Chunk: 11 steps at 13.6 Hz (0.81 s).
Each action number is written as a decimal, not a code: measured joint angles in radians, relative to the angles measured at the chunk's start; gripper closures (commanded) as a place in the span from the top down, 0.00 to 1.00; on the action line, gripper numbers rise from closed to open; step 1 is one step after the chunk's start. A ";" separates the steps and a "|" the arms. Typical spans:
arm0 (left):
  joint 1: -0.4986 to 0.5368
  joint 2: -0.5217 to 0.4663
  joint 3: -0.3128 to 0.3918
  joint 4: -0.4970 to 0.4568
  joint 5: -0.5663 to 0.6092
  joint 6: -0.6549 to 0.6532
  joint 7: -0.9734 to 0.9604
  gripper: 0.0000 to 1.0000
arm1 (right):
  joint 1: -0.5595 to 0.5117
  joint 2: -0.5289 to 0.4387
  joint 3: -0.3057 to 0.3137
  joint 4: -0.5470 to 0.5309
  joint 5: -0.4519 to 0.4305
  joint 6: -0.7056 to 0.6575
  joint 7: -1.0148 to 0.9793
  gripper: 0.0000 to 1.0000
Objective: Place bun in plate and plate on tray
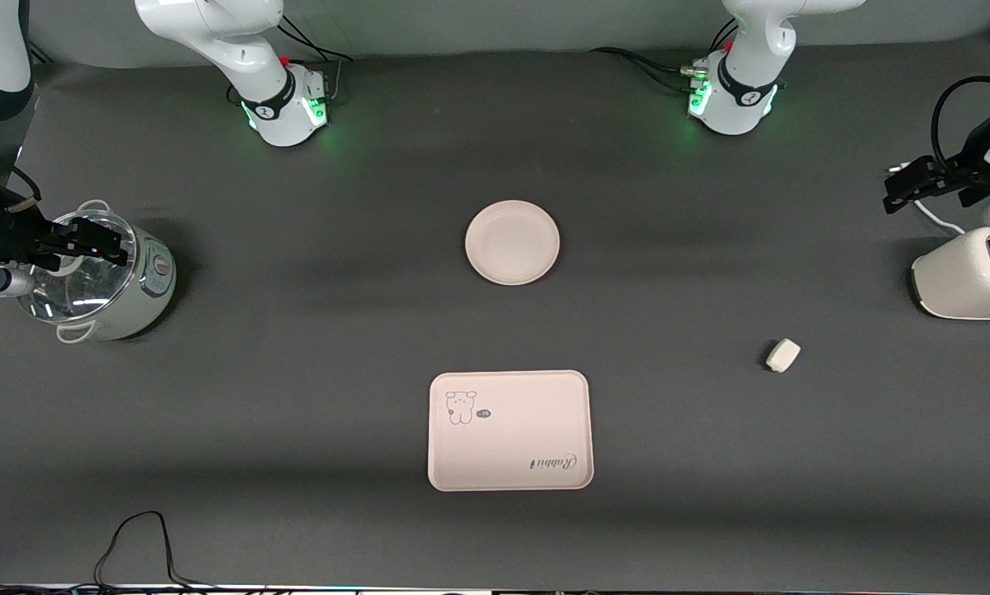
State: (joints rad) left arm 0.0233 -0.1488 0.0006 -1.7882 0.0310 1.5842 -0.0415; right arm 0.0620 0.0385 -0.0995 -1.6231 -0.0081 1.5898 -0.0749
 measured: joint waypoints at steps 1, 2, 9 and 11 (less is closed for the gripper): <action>0.001 0.000 -0.003 0.004 0.000 -0.007 -0.001 1.00 | 0.000 0.000 0.000 0.000 0.000 0.000 0.000 1.00; 0.003 0.000 -0.009 0.008 0.000 -0.019 -0.002 1.00 | 0.000 0.000 0.000 0.000 0.000 0.000 0.000 1.00; 0.004 0.000 -0.031 0.075 0.000 -0.096 -0.010 1.00 | 0.000 -0.001 0.000 0.000 0.000 0.000 0.000 1.00; 0.006 0.001 -0.031 0.082 0.000 -0.098 -0.010 1.00 | 0.000 -0.001 0.000 0.000 0.000 0.000 0.000 1.00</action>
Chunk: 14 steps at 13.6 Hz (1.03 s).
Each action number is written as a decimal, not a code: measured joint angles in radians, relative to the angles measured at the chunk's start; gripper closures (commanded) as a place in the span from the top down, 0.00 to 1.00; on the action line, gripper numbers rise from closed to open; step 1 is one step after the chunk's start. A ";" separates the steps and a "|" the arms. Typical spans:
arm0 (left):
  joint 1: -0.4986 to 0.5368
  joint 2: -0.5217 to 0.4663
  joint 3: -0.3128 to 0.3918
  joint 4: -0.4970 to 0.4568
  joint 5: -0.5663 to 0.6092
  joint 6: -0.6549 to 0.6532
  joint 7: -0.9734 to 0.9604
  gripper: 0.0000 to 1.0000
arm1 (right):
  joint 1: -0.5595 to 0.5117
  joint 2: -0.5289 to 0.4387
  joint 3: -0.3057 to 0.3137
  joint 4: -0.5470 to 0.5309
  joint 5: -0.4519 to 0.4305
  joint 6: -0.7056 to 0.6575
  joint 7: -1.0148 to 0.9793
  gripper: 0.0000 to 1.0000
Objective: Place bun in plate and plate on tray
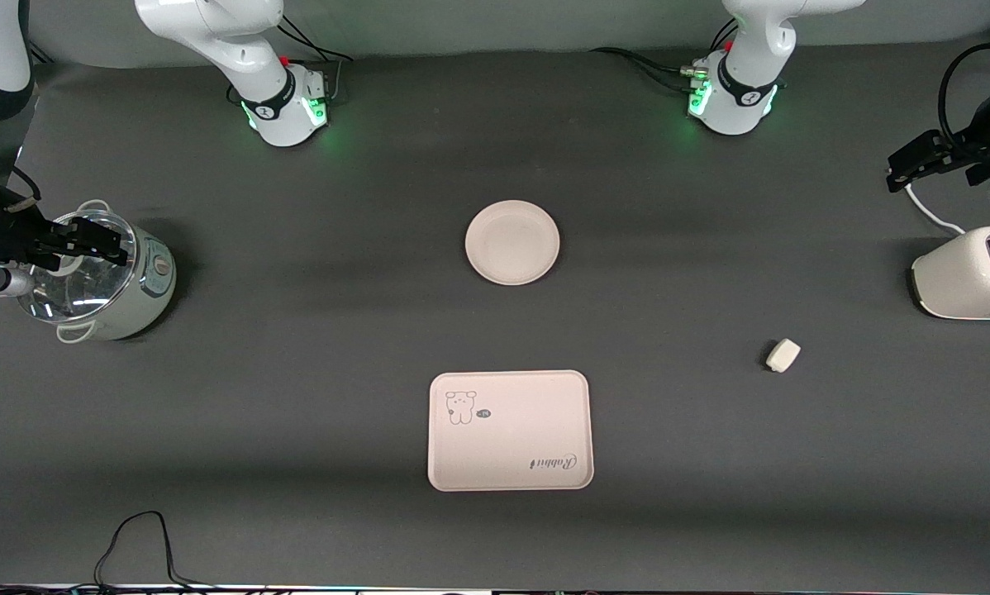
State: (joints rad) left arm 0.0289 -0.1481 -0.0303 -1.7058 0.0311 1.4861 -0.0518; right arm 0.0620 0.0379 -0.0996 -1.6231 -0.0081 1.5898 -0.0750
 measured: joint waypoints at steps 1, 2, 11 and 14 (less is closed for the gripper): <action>0.000 0.001 0.000 0.000 0.000 0.000 0.000 1.00 | 0.000 0.000 0.000 0.000 0.000 0.000 0.000 1.00; 0.001 0.005 0.000 0.000 0.000 0.000 0.000 1.00 | 0.000 0.000 0.000 0.000 0.000 0.000 0.000 1.00; 0.009 0.056 0.006 0.070 0.002 0.003 -0.002 1.00 | 0.000 0.000 0.000 0.000 0.000 0.000 0.000 1.00; 0.009 0.086 0.006 0.076 0.002 0.022 -0.001 1.00 | 0.000 0.000 0.000 0.000 0.000 0.000 0.000 1.00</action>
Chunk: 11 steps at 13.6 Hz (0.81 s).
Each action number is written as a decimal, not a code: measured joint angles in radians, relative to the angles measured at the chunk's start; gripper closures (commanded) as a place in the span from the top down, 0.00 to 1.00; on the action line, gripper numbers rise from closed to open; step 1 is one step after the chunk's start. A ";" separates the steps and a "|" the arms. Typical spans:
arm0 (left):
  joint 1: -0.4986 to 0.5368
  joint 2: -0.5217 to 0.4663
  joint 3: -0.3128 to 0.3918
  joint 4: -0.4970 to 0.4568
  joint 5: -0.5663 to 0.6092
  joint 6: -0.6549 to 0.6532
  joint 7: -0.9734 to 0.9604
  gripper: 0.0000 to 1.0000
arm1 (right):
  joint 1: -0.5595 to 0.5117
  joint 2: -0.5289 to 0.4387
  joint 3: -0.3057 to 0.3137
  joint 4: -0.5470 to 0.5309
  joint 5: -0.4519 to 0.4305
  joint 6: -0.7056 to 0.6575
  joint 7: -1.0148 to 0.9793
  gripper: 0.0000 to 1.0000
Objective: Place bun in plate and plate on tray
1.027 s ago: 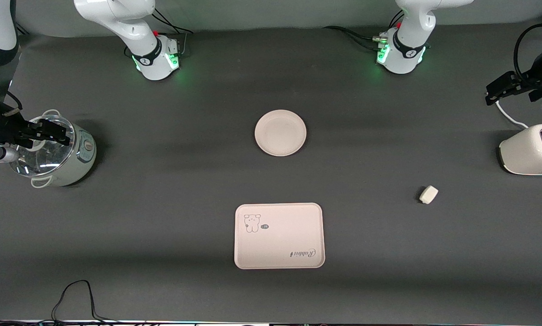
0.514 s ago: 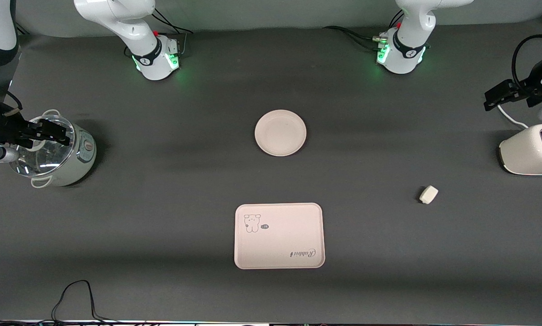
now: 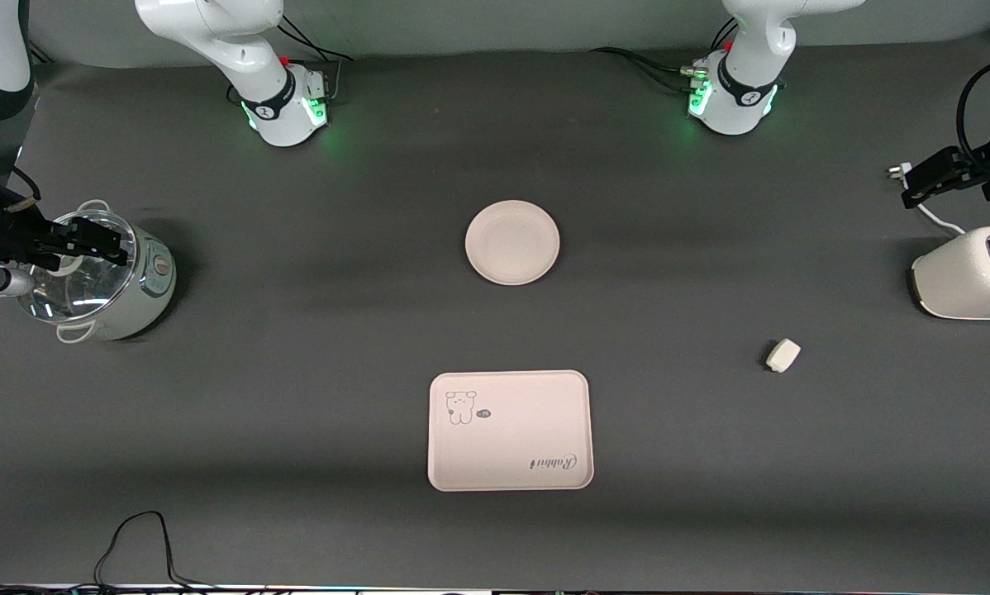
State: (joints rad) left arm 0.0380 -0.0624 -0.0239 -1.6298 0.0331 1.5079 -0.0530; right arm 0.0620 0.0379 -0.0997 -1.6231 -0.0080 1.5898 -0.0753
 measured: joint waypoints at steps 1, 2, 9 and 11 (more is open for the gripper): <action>0.000 0.019 0.000 0.001 0.000 0.009 0.000 1.00 | 0.000 0.000 0.000 0.000 0.000 0.000 0.000 1.00; 0.000 0.039 0.000 0.001 0.000 0.020 0.000 1.00 | 0.000 0.000 0.000 0.000 0.000 0.000 0.000 1.00; 0.001 0.180 0.004 -0.084 -0.001 0.193 0.000 1.00 | 0.000 0.000 0.000 0.000 0.000 -0.001 0.000 1.00; 0.002 0.218 0.004 -0.162 -0.003 0.307 0.000 1.00 | 0.000 0.000 0.000 -0.001 0.000 -0.001 0.000 1.00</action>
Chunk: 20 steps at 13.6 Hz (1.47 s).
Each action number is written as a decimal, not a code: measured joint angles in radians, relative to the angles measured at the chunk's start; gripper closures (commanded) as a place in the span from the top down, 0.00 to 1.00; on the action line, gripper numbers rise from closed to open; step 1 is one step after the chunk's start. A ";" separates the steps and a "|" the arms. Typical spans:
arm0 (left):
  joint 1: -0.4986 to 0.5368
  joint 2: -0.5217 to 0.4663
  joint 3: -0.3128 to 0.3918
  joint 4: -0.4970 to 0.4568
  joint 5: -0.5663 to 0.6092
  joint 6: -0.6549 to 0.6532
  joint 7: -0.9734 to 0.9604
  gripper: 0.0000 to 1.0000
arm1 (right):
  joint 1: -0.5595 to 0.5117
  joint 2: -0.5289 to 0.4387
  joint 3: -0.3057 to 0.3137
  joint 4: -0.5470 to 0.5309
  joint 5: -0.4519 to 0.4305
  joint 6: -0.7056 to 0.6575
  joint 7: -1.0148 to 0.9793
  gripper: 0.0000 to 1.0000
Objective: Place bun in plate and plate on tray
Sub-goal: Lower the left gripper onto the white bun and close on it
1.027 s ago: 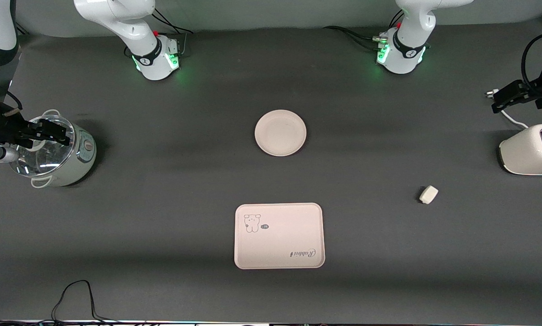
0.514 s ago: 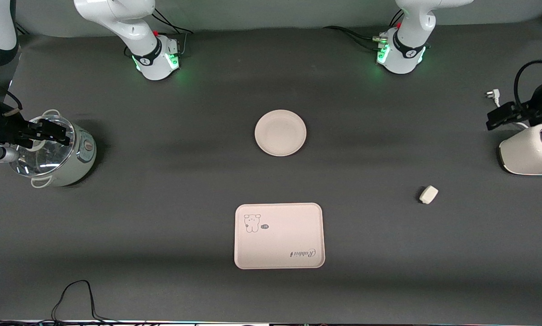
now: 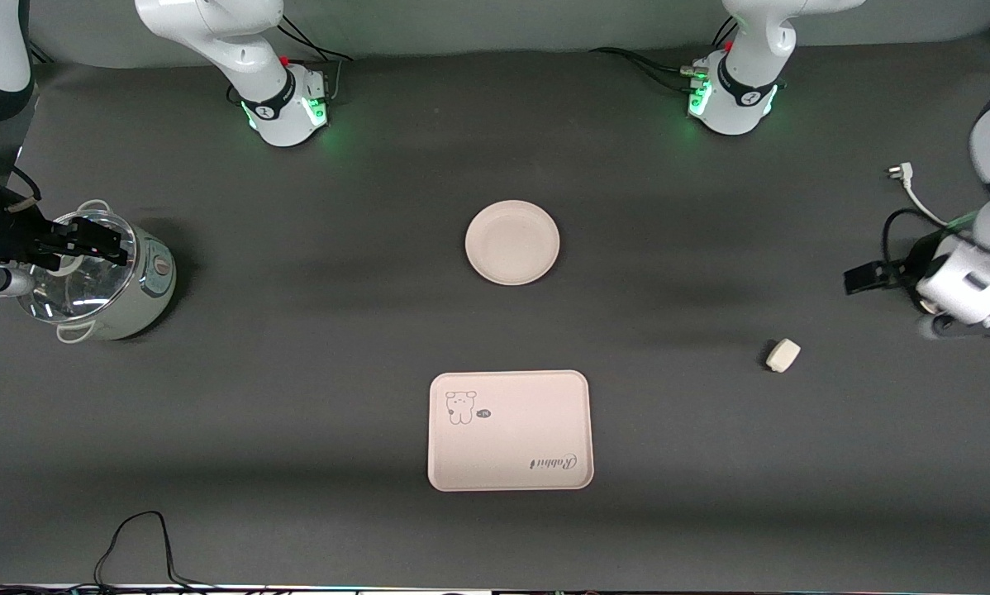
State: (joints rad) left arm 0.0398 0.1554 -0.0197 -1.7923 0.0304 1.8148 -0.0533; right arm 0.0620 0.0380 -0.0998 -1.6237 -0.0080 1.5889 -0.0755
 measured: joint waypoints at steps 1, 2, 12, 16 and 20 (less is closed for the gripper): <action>0.000 0.022 0.000 -0.037 -0.006 0.058 -0.001 1.00 | 0.000 0.000 0.000 0.000 0.000 0.000 0.000 1.00; 0.001 0.048 0.000 -0.069 -0.017 0.114 -0.001 1.00 | 0.000 0.000 0.000 0.000 0.000 0.000 0.000 1.00; 0.007 0.363 0.000 -0.123 -0.033 0.500 -0.001 0.97 | 0.000 0.000 0.000 -0.001 0.000 0.000 0.000 1.00; 0.007 0.390 -0.001 -0.139 -0.034 0.543 -0.001 0.69 | 0.000 0.000 0.000 -0.001 0.000 -0.001 0.000 1.00; 0.007 0.390 -0.001 -0.147 -0.035 0.547 -0.001 0.30 | 0.000 0.000 0.000 -0.001 0.000 -0.001 0.000 1.00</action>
State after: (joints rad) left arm 0.0464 0.5458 -0.0208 -1.9396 -0.0048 2.3621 -0.0546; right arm 0.0620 0.0380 -0.1000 -1.6245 -0.0080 1.5883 -0.0758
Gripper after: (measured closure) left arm 0.313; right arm 0.000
